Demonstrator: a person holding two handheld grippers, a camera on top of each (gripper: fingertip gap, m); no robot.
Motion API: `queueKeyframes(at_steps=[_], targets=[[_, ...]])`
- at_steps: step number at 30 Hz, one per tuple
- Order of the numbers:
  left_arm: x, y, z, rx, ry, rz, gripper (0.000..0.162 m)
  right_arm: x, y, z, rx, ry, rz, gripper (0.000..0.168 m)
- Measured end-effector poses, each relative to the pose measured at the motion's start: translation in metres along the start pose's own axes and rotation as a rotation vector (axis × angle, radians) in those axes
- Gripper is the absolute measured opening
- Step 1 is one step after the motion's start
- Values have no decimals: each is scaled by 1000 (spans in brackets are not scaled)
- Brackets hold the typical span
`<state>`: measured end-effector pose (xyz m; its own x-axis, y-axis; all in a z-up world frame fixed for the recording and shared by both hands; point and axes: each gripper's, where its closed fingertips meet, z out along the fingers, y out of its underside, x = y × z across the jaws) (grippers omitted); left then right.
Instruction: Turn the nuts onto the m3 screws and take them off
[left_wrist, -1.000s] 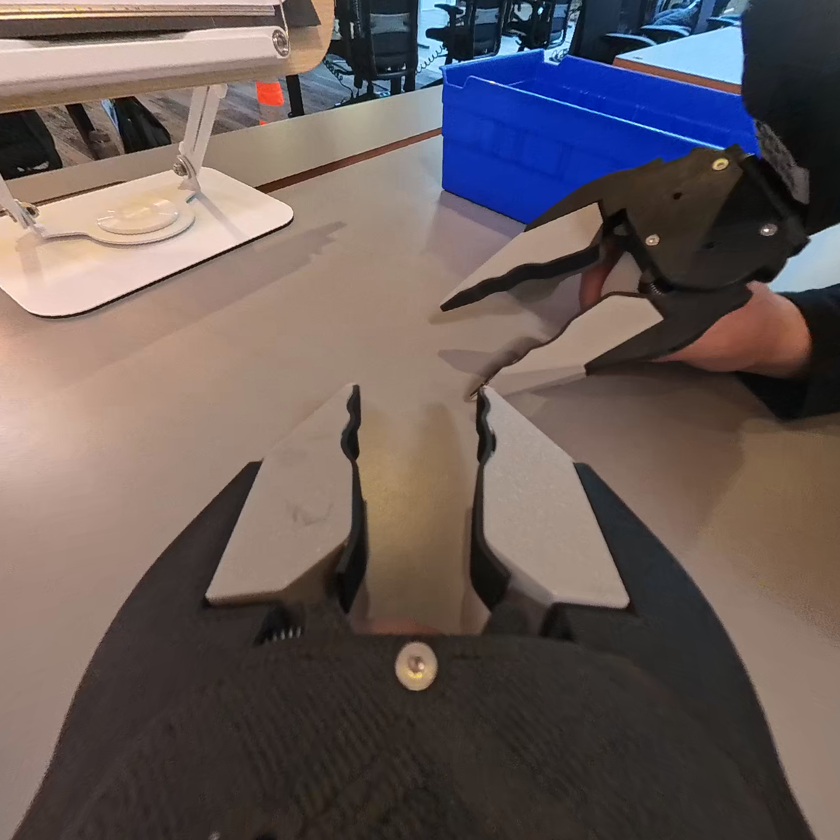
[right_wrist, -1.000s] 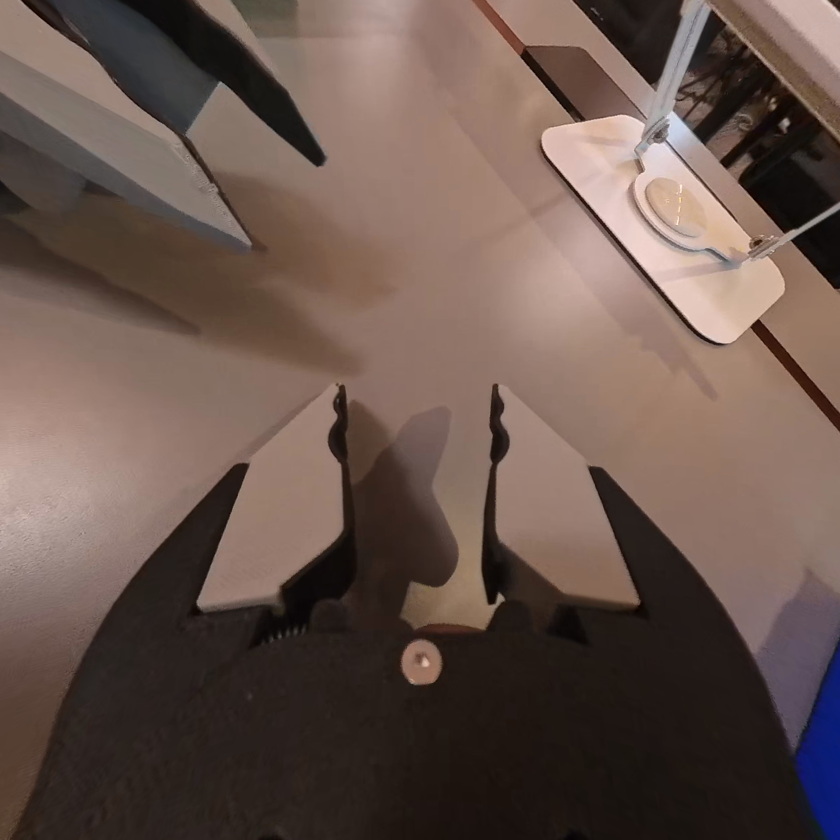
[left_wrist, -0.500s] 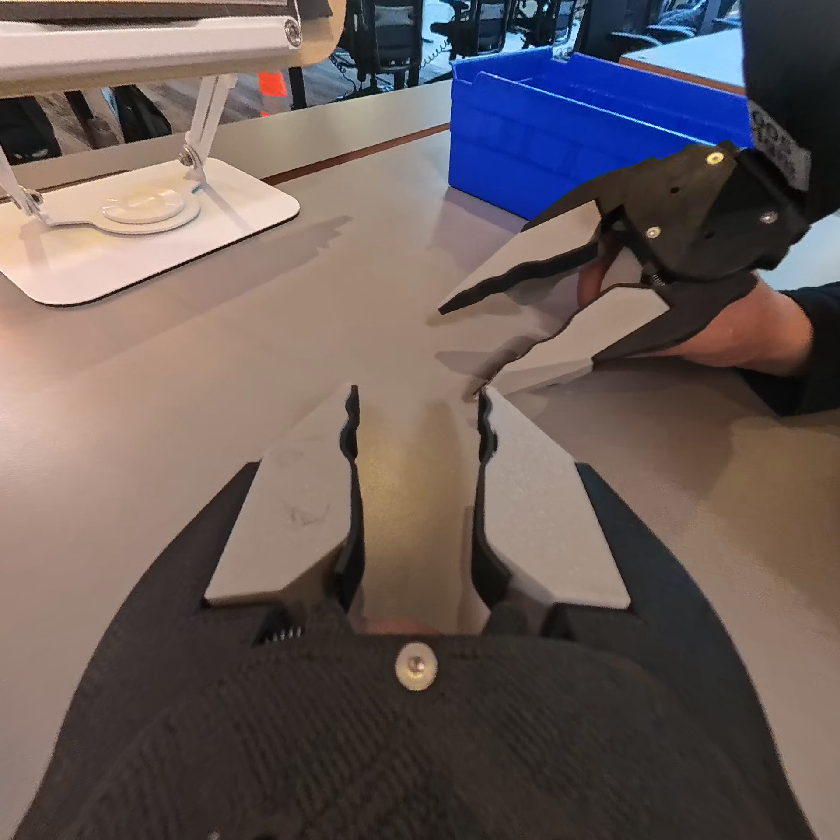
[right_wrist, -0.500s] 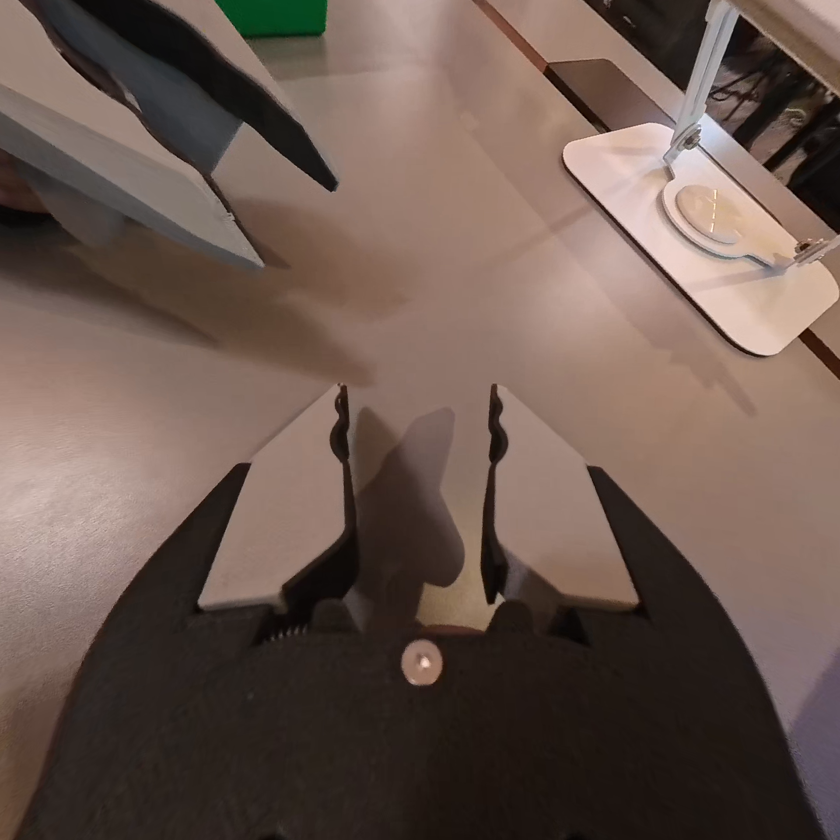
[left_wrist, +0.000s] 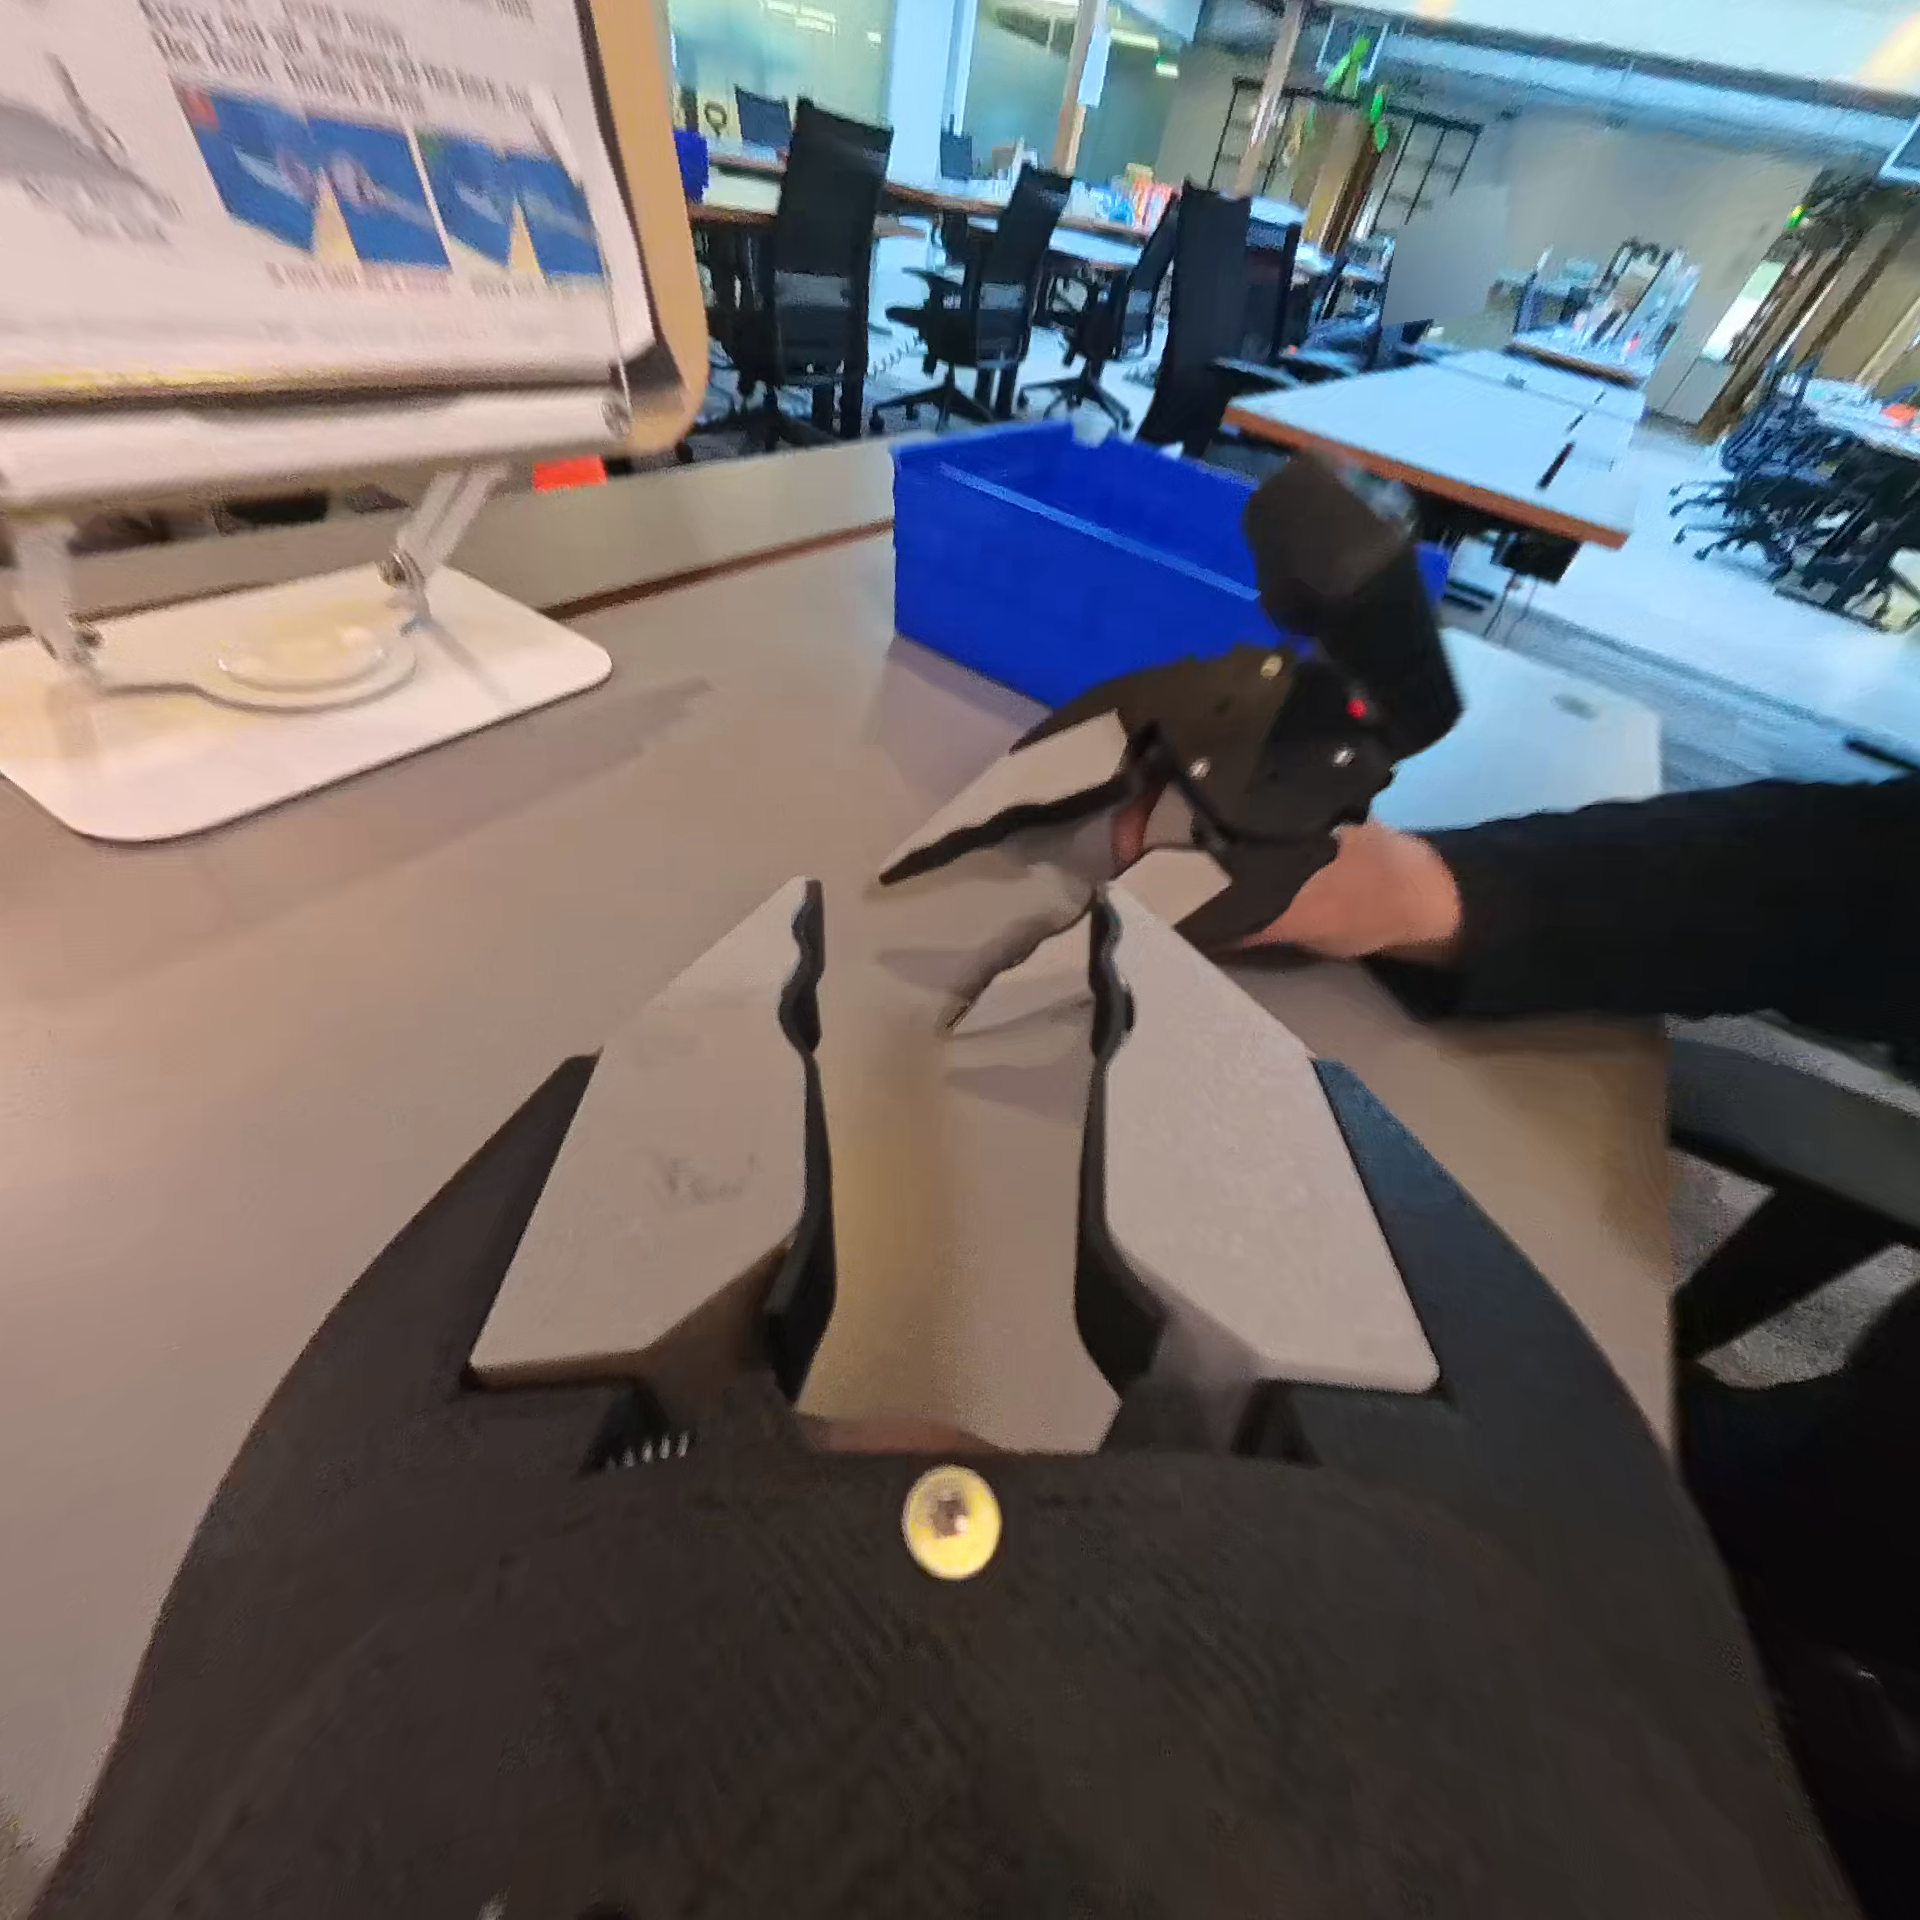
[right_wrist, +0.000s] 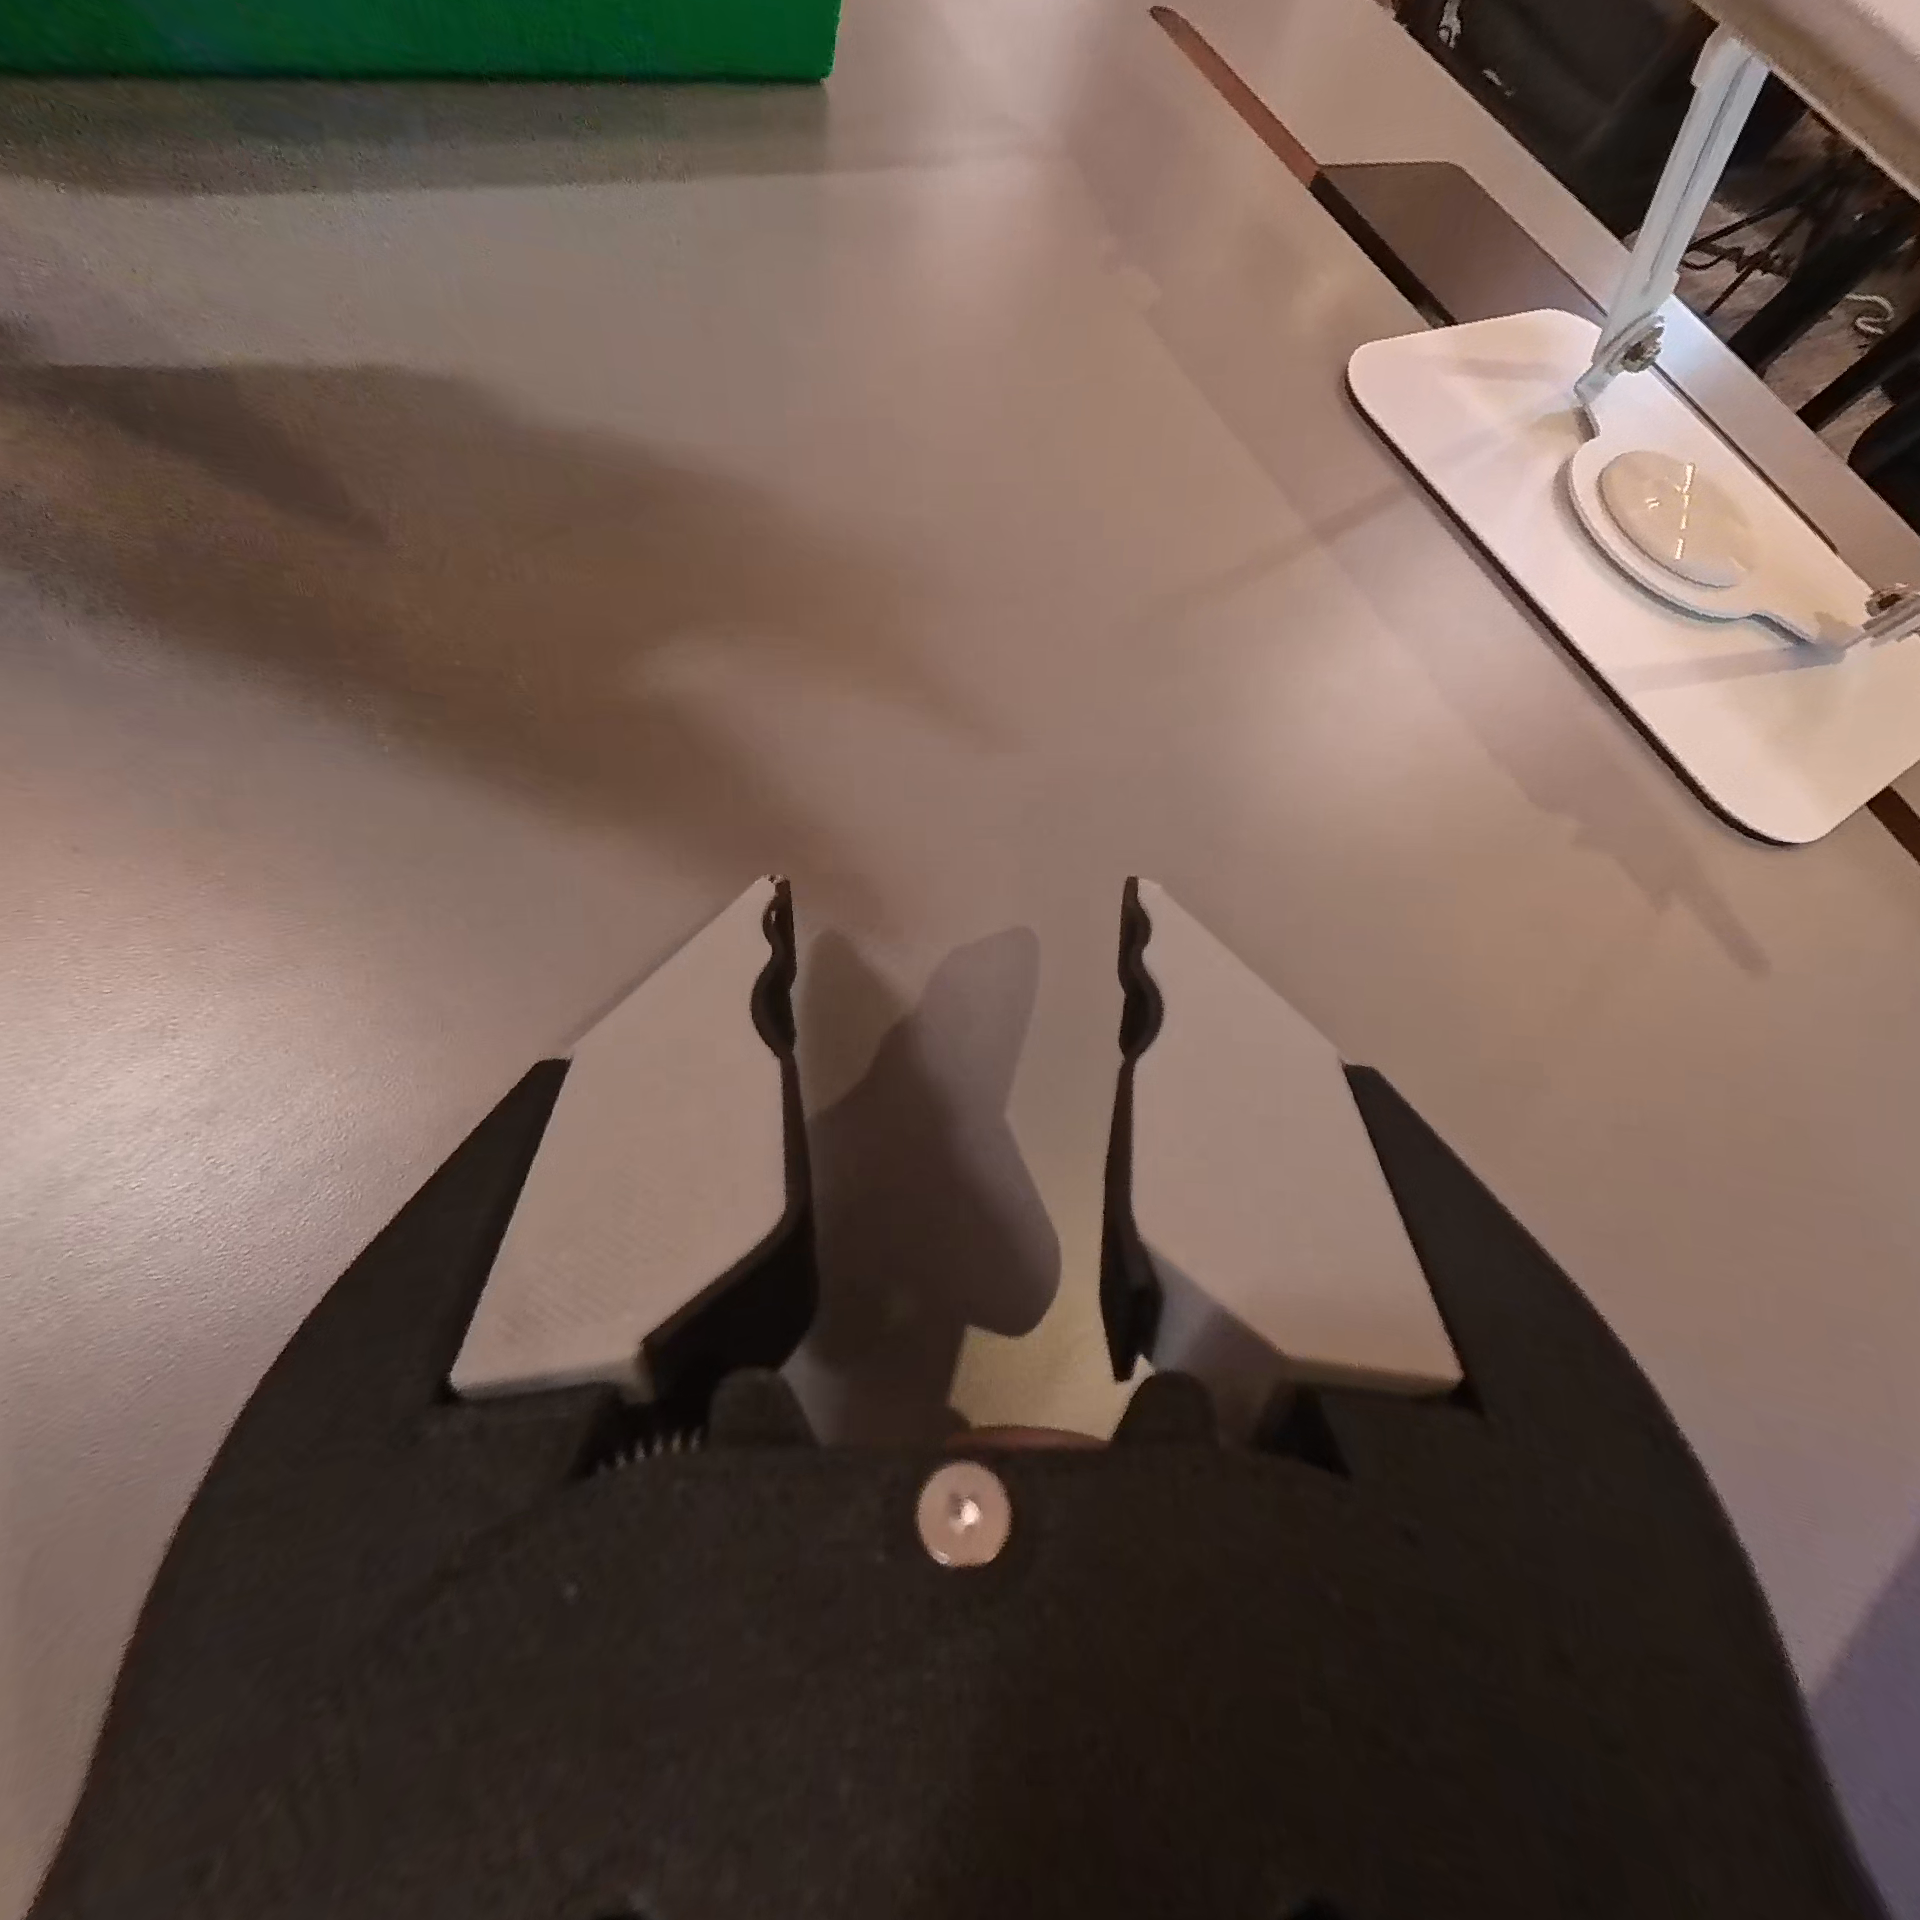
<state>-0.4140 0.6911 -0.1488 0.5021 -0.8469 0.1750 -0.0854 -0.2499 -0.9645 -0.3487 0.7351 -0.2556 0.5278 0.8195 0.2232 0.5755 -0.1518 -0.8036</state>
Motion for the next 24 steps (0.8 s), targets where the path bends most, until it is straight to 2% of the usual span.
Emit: queueKeyframes(at_steps=[3,6,10,13,16,18,24], targets=[[-4,-45,-35,52,-23,11,51,1,1,0,-3,-10,18,60],[-32,-88,-79,85,-116,60,51,1,0,0,5,-20,31,60],[-102,-108,-132,8,-273,121,51,1,0,0,4,-20,30,60],[-160,-83,-156,-164,-322,113,48,2,0,0,0,-15,30,60],[-210,-62,-169,-261,-408,161,45,1,0,0,4,-15,28,60],[-225,-43,-166,-348,-379,214,40,1,-1,-1,10,-19,24,60],[-261,24,-150,-675,-275,381,41,2,-2,-1,17,2,18,60]])
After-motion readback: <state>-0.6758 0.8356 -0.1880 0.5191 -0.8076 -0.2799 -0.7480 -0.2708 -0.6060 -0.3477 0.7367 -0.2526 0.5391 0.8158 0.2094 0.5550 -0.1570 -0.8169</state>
